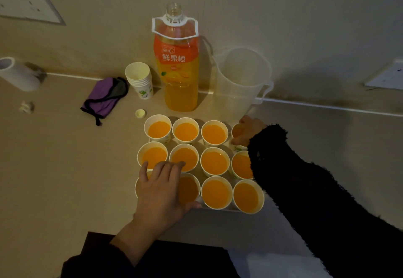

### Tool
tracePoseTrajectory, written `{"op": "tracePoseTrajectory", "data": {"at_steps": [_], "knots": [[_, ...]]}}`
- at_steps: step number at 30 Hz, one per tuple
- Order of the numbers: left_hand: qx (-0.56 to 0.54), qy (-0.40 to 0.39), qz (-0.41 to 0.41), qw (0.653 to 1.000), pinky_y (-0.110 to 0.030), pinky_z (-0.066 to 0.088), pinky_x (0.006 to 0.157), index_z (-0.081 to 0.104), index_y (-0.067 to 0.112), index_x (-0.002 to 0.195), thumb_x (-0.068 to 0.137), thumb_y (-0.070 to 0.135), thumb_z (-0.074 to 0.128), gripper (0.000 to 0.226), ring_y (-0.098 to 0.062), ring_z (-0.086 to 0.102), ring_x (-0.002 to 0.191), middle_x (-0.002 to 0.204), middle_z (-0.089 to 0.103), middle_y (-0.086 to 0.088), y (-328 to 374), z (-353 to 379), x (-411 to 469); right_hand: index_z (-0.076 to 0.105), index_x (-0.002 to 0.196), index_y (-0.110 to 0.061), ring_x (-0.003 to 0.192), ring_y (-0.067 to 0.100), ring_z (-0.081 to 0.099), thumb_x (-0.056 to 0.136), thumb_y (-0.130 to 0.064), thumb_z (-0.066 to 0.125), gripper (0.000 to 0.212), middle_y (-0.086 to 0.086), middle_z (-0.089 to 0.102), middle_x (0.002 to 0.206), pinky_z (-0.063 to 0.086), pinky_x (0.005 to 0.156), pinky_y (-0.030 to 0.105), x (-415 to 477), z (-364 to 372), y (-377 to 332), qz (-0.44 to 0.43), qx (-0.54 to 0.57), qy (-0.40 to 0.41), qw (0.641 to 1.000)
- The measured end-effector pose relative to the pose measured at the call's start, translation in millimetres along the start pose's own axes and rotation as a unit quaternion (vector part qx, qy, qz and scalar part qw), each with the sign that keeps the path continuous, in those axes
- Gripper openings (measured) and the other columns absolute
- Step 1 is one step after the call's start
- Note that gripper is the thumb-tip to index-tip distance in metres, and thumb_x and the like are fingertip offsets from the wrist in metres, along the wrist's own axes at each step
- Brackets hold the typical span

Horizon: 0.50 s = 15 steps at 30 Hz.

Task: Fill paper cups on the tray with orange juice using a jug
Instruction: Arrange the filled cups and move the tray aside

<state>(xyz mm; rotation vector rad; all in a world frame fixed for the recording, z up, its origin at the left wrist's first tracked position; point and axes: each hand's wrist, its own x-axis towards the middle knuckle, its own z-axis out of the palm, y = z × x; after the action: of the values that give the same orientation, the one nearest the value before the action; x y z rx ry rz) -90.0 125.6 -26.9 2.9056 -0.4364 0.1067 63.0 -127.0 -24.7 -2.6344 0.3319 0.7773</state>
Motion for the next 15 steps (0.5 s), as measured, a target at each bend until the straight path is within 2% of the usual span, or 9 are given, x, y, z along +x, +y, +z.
{"op": "tracePoseTrajectory", "data": {"at_steps": [7,11,15], "knots": [[0.011,-0.017,-0.002,1.0,-0.057,0.033,0.1,0.053,0.02,0.118,0.058,0.09,0.037,0.093,-0.025,0.057,0.109,0.109,0.064,0.0,1,1,1,0.034,0.141,-0.021,0.124,0.028,0.047,0.064,-0.043,0.083,0.094,0.007,0.046,0.139,0.041,0.099,0.042,-3,1,0,0.009,0.003,0.007,1.0],[0.009,-0.02,0.001,1.0,-0.06,0.033,0.099,0.053,0.019,0.118,0.057,0.09,0.038,0.095,-0.027,0.058,0.11,0.109,0.064,-0.001,0,1,1,0.029,0.144,-0.019,0.129,0.03,0.042,0.065,-0.049,0.081,0.1,0.01,0.041,0.144,0.038,0.105,0.045,-16,-5,0,0.0,0.018,0.056,0.998],[0.007,-0.007,0.002,1.0,-0.062,0.036,0.096,0.05,0.019,0.119,0.056,0.088,0.041,0.093,-0.029,0.061,0.108,0.108,0.066,-0.002,-4,-3,0,0.032,0.143,-0.018,0.125,0.03,0.046,0.067,-0.051,0.078,0.095,0.011,0.045,0.139,0.041,0.103,0.046,-45,-17,-5,-0.038,0.002,0.098,0.995]]}}
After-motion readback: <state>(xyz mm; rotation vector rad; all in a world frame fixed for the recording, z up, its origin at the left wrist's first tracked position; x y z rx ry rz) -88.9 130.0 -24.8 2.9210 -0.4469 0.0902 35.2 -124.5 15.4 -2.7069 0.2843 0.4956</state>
